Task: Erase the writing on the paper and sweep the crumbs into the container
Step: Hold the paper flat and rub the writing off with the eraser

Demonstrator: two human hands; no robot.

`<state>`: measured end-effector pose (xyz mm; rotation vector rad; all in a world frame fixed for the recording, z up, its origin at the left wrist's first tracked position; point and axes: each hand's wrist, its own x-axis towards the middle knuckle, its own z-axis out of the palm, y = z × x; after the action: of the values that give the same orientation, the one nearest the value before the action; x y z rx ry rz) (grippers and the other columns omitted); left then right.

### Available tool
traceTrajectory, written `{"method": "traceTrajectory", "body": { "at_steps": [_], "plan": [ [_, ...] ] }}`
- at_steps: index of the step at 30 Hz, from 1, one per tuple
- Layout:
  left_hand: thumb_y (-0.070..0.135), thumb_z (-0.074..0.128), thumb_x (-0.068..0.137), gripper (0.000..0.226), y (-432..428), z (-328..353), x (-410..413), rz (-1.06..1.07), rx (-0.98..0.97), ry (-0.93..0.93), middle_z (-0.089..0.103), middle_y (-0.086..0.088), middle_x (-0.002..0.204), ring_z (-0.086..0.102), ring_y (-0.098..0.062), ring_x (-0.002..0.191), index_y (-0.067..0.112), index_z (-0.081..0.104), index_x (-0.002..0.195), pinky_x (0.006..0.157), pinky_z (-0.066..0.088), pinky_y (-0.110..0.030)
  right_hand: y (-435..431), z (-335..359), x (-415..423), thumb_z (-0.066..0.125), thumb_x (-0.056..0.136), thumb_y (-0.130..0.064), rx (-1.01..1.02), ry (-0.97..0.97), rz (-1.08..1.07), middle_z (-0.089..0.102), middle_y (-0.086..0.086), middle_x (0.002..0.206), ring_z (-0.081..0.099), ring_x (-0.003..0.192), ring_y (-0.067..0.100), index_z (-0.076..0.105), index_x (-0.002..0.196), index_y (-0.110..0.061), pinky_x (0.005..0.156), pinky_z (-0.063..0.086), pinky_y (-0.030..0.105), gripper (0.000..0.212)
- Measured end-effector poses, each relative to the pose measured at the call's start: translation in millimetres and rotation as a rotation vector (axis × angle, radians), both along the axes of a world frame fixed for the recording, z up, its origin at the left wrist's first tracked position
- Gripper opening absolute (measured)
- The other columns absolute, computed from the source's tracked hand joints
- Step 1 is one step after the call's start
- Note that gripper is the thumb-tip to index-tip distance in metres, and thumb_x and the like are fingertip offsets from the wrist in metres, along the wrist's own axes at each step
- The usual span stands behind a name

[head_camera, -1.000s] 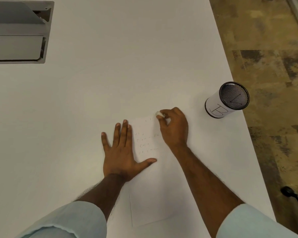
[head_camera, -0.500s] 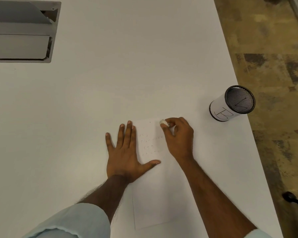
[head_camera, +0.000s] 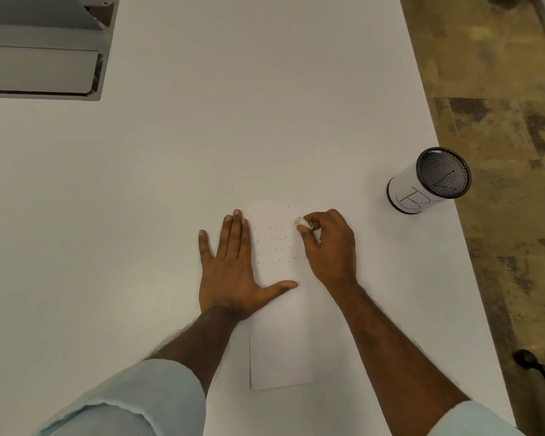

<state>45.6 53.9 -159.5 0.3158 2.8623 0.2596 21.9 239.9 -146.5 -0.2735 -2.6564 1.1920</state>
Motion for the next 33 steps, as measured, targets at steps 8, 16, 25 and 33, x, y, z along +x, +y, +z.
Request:
{"method": "traceTrajectory", "body": {
  "at_steps": [8, 16, 25, 33],
  "plan": [
    [0.102, 0.009, 0.067, 0.133, 1.4, 3.5, -0.6, -0.015, -0.021, -0.02, -0.009, -0.01, 0.168, -0.011, -0.023, 0.154, 0.007, 0.0, 0.158, 0.12, 0.0, -0.065, -37.8, 1.7, 8.9, 0.066, 0.09, -0.026, -0.002, -0.045, 0.17, 0.063, -0.005, 0.088, 0.059, 0.08, 0.011, 0.068, 0.093, -0.017, 0.069, 0.054, 0.033, 0.01],
    [0.105, 0.008, 0.063, 0.135, 1.1, 4.5, -1.2, -0.018, -0.039, -0.035, -0.01, -0.01, 0.167, -0.013, -0.025, 0.154, 0.009, -0.002, 0.158, 0.119, -0.004, -0.066, -40.3, -1.1, -12.1, 0.066, 0.09, -0.026, 0.028, -0.011, 0.06, 0.067, -0.001, 0.09, 0.062, 0.083, 0.014, 0.071, 0.094, -0.015, 0.072, 0.055, 0.037, 0.013],
    [0.103, 0.008, 0.065, 0.132, 1.5, 3.5, -1.0, -0.011, -0.008, -0.004, -0.004, -0.011, 0.168, -0.006, -0.027, 0.155, 0.01, 0.001, 0.157, 0.12, -0.001, -0.066, -46.3, -4.1, -16.5, 0.066, 0.091, -0.022, 0.011, 0.015, 0.149, 0.066, 0.001, 0.089, 0.062, 0.08, 0.012, 0.071, 0.096, -0.01, 0.07, 0.056, 0.03, 0.014],
    [0.104, 0.013, 0.066, 0.131, 0.5, -0.6, 0.5, -0.007, -0.007, 0.0, -0.002, -0.011, 0.168, -0.005, -0.029, 0.155, 0.011, 0.003, 0.158, 0.119, 0.001, -0.068, -45.8, -2.7, -23.0, 0.067, 0.09, -0.019, -0.016, -0.003, 0.109, 0.065, 0.002, 0.094, 0.059, 0.083, 0.008, 0.07, 0.101, -0.009, 0.074, 0.054, 0.021, 0.014]
  ]
}}
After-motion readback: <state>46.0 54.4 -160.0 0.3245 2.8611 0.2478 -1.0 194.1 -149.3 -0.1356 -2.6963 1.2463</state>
